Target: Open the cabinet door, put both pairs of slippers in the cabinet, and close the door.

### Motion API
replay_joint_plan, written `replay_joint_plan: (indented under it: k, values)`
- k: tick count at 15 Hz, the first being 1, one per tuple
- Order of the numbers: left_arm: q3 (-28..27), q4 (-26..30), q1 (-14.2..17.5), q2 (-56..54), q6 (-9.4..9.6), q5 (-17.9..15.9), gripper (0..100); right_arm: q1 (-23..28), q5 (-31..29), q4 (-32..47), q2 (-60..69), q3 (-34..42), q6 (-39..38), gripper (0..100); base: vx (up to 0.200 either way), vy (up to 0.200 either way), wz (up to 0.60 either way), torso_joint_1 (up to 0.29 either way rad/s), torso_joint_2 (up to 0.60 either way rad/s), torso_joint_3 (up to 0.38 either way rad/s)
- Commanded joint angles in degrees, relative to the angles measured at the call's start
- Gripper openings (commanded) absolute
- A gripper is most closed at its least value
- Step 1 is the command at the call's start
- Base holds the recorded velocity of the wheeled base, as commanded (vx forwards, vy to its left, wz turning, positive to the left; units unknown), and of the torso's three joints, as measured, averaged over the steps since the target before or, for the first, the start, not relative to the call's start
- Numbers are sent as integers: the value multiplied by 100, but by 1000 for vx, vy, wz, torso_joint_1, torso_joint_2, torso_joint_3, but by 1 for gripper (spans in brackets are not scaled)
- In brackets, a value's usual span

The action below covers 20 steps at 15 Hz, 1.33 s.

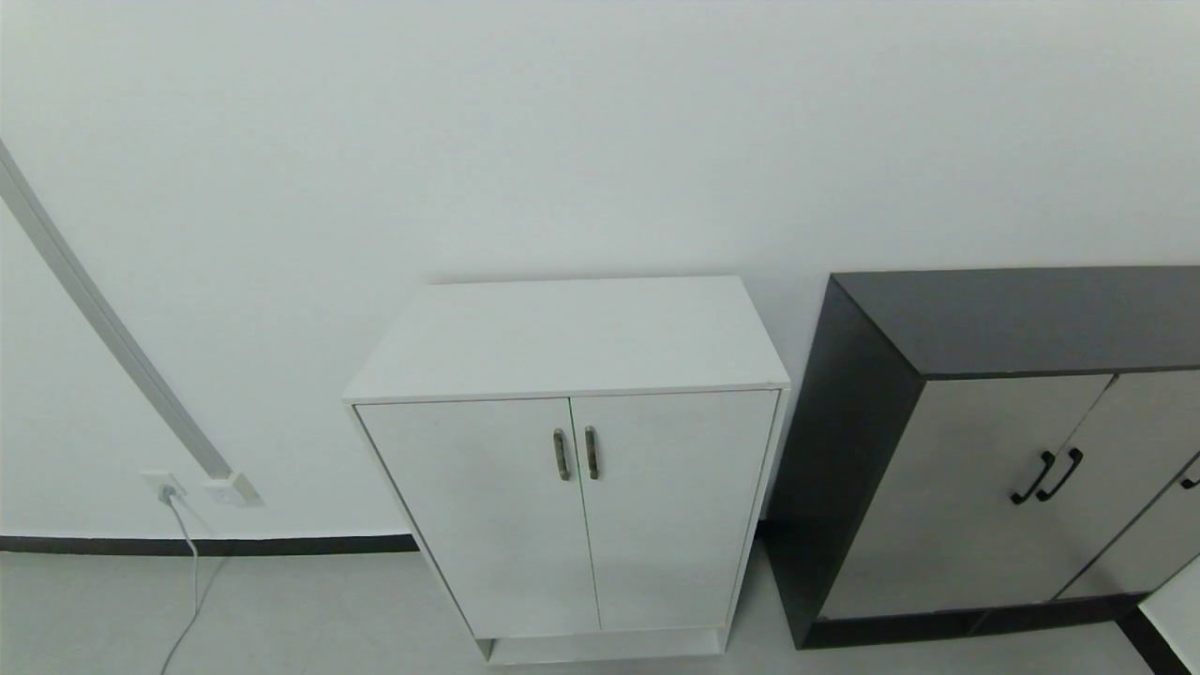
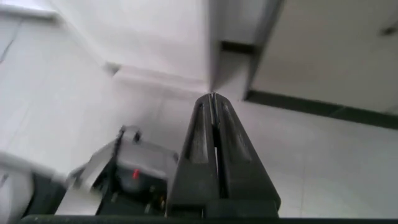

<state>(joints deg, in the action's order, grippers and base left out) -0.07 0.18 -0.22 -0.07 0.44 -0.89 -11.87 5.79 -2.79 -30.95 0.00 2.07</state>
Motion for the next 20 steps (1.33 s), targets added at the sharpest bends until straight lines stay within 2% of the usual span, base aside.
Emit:
replay_joint_plan:
  k: [1, 3, 5, 7, 8, 10, 13, 15, 17, 20]
  values:
    - [-1, -1, 4, 7, 0, 1, 0, -298, -8, 262, 538, 0, 21, 0, 0, 0, 0, 0, 0, 0]
    - [7, -1, 4, 7, 0, 1, 0, -439, -8, 279, 625, 0, 4, 0, 0, 0, 0, 0, 0, 0]
    - [-1, -1, 4, 7, 0, 1, 0, -333, -43, 279, 775, 0, -5, 0, 0, 0, 0, 0, 0, 0]
    - [-1, -1, 4, 7, 0, 1, 0, -43, -43, 279, 1056, 0, -5, 0, 0, 0, 0, 0, 0, 0]
    - [-1, -1, 4, 7, 0, 1, 0, 308, -52, 279, 1355, 0, -5, 0, 0, 0, 0, 0, 0, 0]
    - [-1, -1, 4, 7, 0, 1, 0, 678, -52, 279, 1830, 0, -5, 0, 0, 0, 0, 0, 0, 0]
    - [-1, -1, 4, 7, 0, 1, 0, 757, -69, 279, 2559, 0, -23, 0, 0, 0, 0, 0, 0, 0]
    - [-1, -1, 4, 7, -9, 1, 0, 765, -271, 270, 2559, 0, -146, 0, 0, 0, 0, 0, 0, 0]
    - [-1, -1, 4, 7, -9, 10, 0, 765, -298, 244, 2559, 0, -471, 0, 0, 0, 0, 0, 0, 0]
    - [-1, -1, 4, 7, -9, 10, 0, 757, -254, 244, 2559, 0, -480, 0, 0, 0, 0, 0, 0, 0]
